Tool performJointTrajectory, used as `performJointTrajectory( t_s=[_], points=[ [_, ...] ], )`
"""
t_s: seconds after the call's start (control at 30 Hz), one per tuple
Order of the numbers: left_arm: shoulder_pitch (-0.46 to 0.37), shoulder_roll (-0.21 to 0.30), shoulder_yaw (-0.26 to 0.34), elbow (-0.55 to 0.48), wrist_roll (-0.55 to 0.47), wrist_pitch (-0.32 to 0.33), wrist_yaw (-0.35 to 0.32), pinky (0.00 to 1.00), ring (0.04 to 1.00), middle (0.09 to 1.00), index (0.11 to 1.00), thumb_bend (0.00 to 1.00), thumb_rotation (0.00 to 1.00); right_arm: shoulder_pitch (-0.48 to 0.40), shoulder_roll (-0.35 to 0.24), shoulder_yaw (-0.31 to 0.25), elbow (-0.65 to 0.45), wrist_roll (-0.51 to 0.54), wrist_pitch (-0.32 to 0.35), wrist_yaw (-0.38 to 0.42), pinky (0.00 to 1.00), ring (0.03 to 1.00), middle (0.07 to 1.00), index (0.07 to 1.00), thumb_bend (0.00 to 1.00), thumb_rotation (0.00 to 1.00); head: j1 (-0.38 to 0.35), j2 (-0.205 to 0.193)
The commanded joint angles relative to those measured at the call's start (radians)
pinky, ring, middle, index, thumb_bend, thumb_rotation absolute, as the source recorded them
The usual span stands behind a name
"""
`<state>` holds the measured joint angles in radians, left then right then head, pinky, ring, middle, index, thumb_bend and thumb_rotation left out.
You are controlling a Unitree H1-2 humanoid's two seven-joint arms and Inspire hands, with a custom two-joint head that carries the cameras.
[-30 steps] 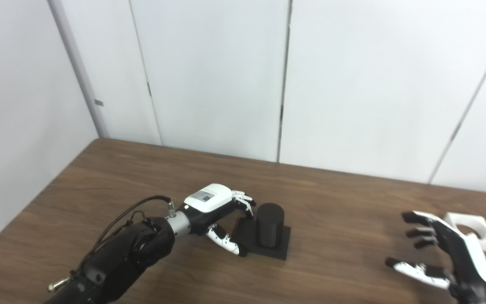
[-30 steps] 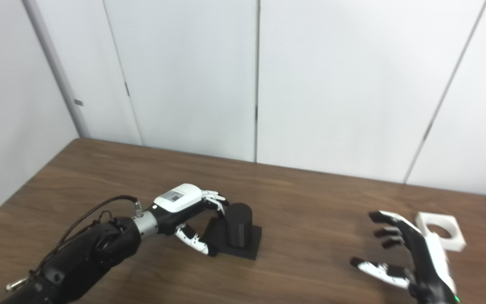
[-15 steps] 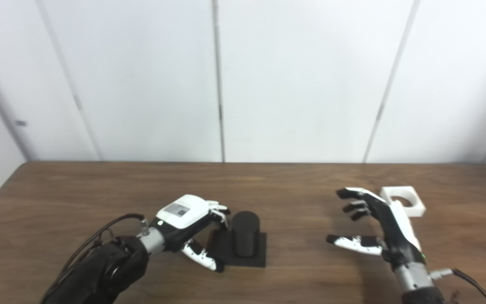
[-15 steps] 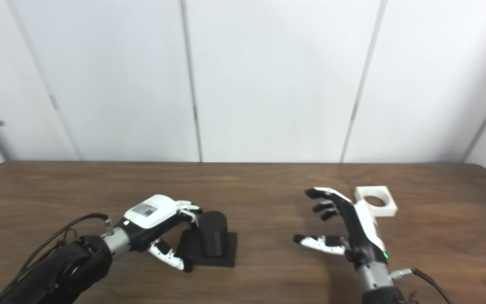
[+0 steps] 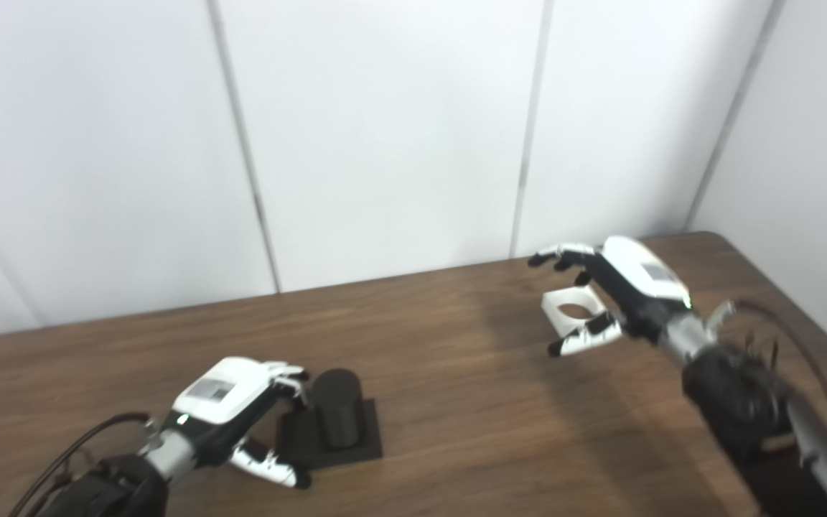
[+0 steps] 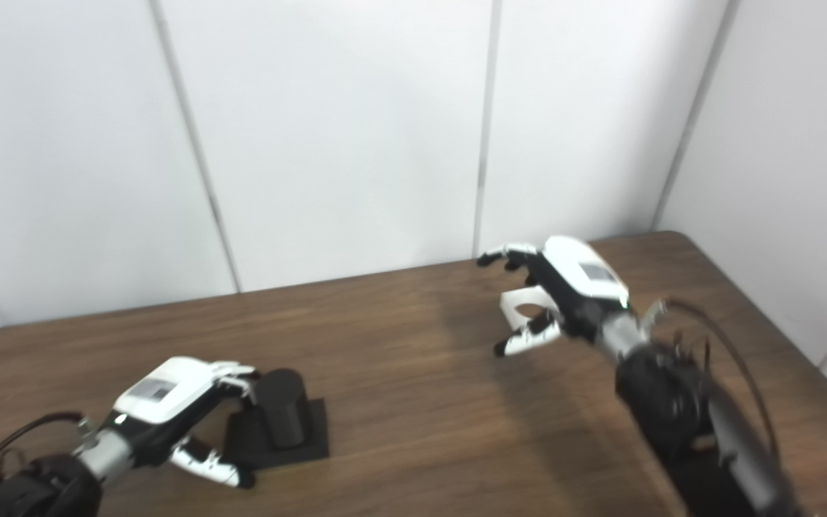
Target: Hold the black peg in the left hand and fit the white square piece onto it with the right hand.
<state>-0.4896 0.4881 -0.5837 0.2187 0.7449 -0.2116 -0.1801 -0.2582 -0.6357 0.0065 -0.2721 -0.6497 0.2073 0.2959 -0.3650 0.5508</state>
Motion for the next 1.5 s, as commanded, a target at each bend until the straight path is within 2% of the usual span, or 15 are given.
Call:
performJointTrajectory(
  t_s=[0.0,0.1,0.27,0.47,0.63,0.77,0.87,1.03,1.47],
  points=[
    [0.063,0.010,-0.061,0.051,0.076,-0.019,-0.058,0.83,0.872,0.863,0.490,0.52,0.07,-0.078,-0.057,0.013,-0.006,-0.046,0.018,0.044,0.63,0.789,0.852,0.770,0.78,0.11,-0.029,-0.012],
    [0.064,0.019,-0.063,0.058,0.073,-0.031,-0.047,0.83,0.865,0.861,0.490,0.52,0.07,-0.137,-0.106,0.049,0.025,-0.095,0.044,0.116,0.66,0.826,0.877,0.782,0.84,0.11,-0.062,-0.026],
    [0.072,0.030,-0.060,0.052,0.067,-0.043,-0.040,0.80,0.848,0.855,0.490,0.52,0.07,-0.222,-0.139,0.108,0.102,-0.155,0.073,0.203,0.71,0.875,0.912,0.812,0.89,0.16,-0.092,-0.039],
    [0.082,0.041,-0.051,0.063,0.056,-0.071,-0.017,0.79,0.846,0.852,0.489,0.52,0.06,-0.299,-0.149,0.163,0.196,-0.203,0.087,0.289,0.80,0.933,0.949,0.841,0.92,0.20,-0.107,-0.043],
    [0.084,0.047,-0.052,0.070,0.054,-0.080,-0.020,0.80,0.855,0.858,0.490,0.52,0.07,-0.346,-0.134,0.196,0.277,-0.225,0.101,0.326,0.84,0.942,0.961,0.858,0.96,0.19,-0.110,-0.040],
    [0.084,0.049,-0.055,0.076,0.053,-0.089,-0.023,0.80,0.855,0.858,0.490,0.52,0.07,-0.369,-0.111,0.214,0.335,-0.237,0.110,0.313,0.86,0.941,0.961,0.865,0.97,0.17,-0.112,-0.040],
    [0.083,0.049,-0.058,0.082,0.059,-0.095,-0.020,0.79,0.852,0.860,0.490,0.52,0.07,-0.384,-0.089,0.218,0.378,-0.244,0.128,0.295,0.83,0.925,0.951,0.872,0.99,0.17,-0.113,-0.040],
    [0.086,0.048,-0.055,0.084,0.053,-0.104,-0.017,0.80,0.853,0.862,0.490,0.52,0.07,-0.396,-0.064,0.233,0.439,-0.246,0.115,0.268,0.81,0.920,0.948,0.864,0.99,0.18,-0.104,-0.034],
    [0.092,0.055,-0.051,0.039,0.053,-0.078,-0.042,0.78,0.848,0.858,0.489,0.52,0.07,-0.397,-0.002,0.259,0.551,-0.213,0.104,0.196,0.79,0.912,0.943,0.854,0.96,0.19,-0.095,-0.026]
  ],
)
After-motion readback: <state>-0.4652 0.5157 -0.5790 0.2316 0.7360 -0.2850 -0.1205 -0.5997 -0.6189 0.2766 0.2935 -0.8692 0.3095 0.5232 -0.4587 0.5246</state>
